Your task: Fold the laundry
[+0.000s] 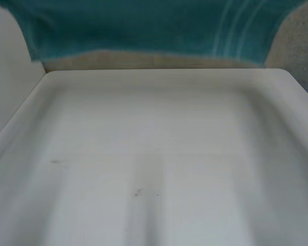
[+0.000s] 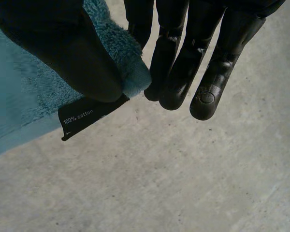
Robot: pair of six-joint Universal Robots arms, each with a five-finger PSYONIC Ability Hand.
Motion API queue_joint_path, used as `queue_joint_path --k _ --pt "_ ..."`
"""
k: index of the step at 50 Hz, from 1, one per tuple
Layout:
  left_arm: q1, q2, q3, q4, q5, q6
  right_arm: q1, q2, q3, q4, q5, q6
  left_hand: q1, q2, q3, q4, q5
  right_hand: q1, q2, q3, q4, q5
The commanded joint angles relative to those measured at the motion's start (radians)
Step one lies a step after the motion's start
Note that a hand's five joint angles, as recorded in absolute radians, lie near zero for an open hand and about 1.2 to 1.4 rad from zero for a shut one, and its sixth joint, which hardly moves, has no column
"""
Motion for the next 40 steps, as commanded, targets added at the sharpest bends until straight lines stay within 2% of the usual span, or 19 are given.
queue_joint_path --k 1,11,15,18,25,33,36,38,40 --pt "0.003 0.013 -0.185 -0.032 0.003 -0.014 -0.01 -0.05 0.302 -0.004 -0.045 0.014 0.215 0.195 0.201 0.2 0.277 0.423 0.211 0.204 0.203 0.222" --pt "0.017 -0.022 -0.471 -0.052 0.006 -0.013 -0.013 -0.038 0.601 -0.028 -0.116 0.074 0.215 0.195 0.201 0.2 0.277 0.423 0.211 0.204 0.203 0.222" --pt "0.017 -0.076 -0.544 -0.049 0.004 -0.003 -0.019 -0.012 0.659 -0.03 -0.145 0.075 0.215 0.195 0.201 0.2 0.277 0.423 0.211 0.204 0.203 0.222" --pt "0.018 -0.139 -0.624 -0.049 0.004 0.0 -0.04 0.062 0.715 -0.02 -0.159 0.074 0.215 0.195 0.201 0.2 0.277 0.423 0.211 0.204 0.203 0.222" --pt "0.021 -0.14 -0.698 -0.052 0.004 0.035 -0.08 0.062 0.78 -0.013 -0.162 0.051 0.215 0.195 0.201 0.2 0.277 0.423 0.211 0.204 0.203 0.222" --pt "0.038 -0.035 -0.816 -0.093 0.0 0.147 -0.129 -0.025 0.838 0.138 -0.167 -0.069 0.215 0.195 0.201 0.2 0.277 0.423 0.211 0.204 0.203 0.222" --pt "0.046 0.021 -0.857 -0.143 -0.005 0.196 -0.163 -0.053 0.86 0.23 -0.173 -0.159 0.215 0.195 0.201 0.2 0.277 0.423 0.211 0.204 0.203 0.222" --pt "0.055 0.048 -0.876 -0.184 -0.006 0.219 -0.201 -0.085 0.893 0.34 -0.176 -0.272 0.215 0.195 0.201 0.2 0.277 0.423 0.211 0.204 0.203 0.222" --pt "0.081 0.126 -0.906 -0.294 -0.005 0.263 -0.23 -0.1 0.916 0.396 -0.174 -0.332 0.215 0.195 0.201 0.2 0.277 0.423 0.211 0.204 0.203 0.222"
